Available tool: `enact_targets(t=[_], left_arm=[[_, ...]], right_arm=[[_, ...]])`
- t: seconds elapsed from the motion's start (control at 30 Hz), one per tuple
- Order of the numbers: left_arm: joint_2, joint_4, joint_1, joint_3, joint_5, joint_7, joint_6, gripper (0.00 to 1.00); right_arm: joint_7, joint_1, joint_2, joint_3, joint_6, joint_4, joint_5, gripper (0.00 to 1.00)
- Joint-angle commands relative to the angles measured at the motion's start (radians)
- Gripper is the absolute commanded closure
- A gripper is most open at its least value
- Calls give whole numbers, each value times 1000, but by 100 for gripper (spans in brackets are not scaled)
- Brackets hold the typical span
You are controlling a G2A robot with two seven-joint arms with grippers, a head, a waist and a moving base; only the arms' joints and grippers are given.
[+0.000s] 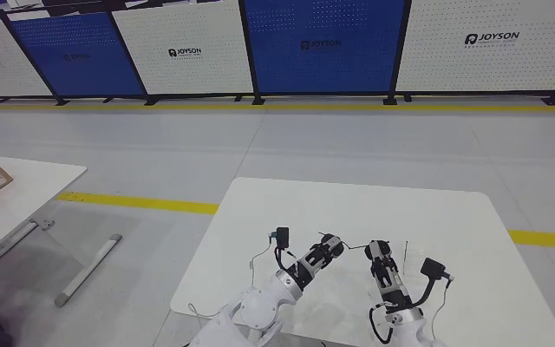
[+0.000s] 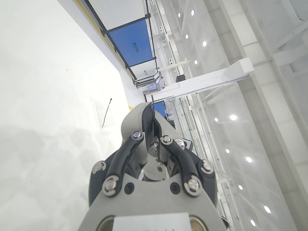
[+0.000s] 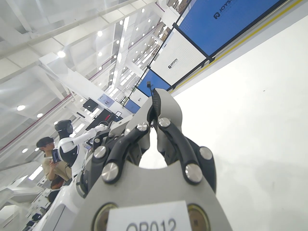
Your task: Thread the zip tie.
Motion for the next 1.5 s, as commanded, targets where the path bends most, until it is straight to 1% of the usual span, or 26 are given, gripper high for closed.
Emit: enact_targets(t=[0.0, 0.07, 0.33, 0.57, 0.7, 0.83, 0.9, 0.93, 0.97, 1.07, 1.17, 1.23, 1.33, 1.4, 1.47], left_arm=[[-1, 1, 2, 1, -17, -5, 9, 100], [-2, 2, -1, -3, -38, -12, 21, 100], [-5, 1, -2, -10, -107, -36, 42, 100], [-5, -2, -6, -22, -117, -41, 55, 100], [-4, -4, -8, -26, -121, -62, 76, 100], [-4, -4, -9, -28, -121, -68, 82, 100], [-4, -3, -9, -28, -118, -69, 83, 97], [-4, -2, -9, -28, -117, -68, 84, 93], [-4, -2, -9, -28, -116, -67, 84, 91], [-4, 0, -8, -29, -112, -63, 83, 91], [-4, 0, -8, -29, -102, -59, 83, 89], [-4, 1, -8, -28, -92, -59, 84, 90], [-3, 3, -8, -21, -65, -66, 89, 86], [-3, 1, -6, -13, -52, -82, 101, 80], [-2, -1, -5, -10, -53, -96, 111, 79]], right_arm=[[1, -1, -1, 2, 1, 2, 0, 100], [5, -1, -2, 2, 3, 2, -2, 100], [24, 0, -5, 0, 19, -7, -28, 100], [20, 1, -8, 6, 29, -14, -32, 100], [19, -6, -9, 15, 33, -23, -38, 100], [21, -10, -10, 19, 35, -29, -42, 100], [23, -10, -11, 19, 36, -30, -44, 100], [24, -10, -11, 19, 36, -30, -45, 100], [24, -11, -11, 19, 36, -29, -46, 100], [25, -11, -13, 20, 37, -27, -48, 100], [26, -12, -14, 21, 40, -27, -53, 100], [25, -14, -14, 21, 42, -28, -57, 100], [22, -16, -16, 22, 44, -31, -64, 100], [20, -17, -16, 22, 47, -33, -68, 100], [19, -18, -17, 22, 49, -34, -70, 100]])
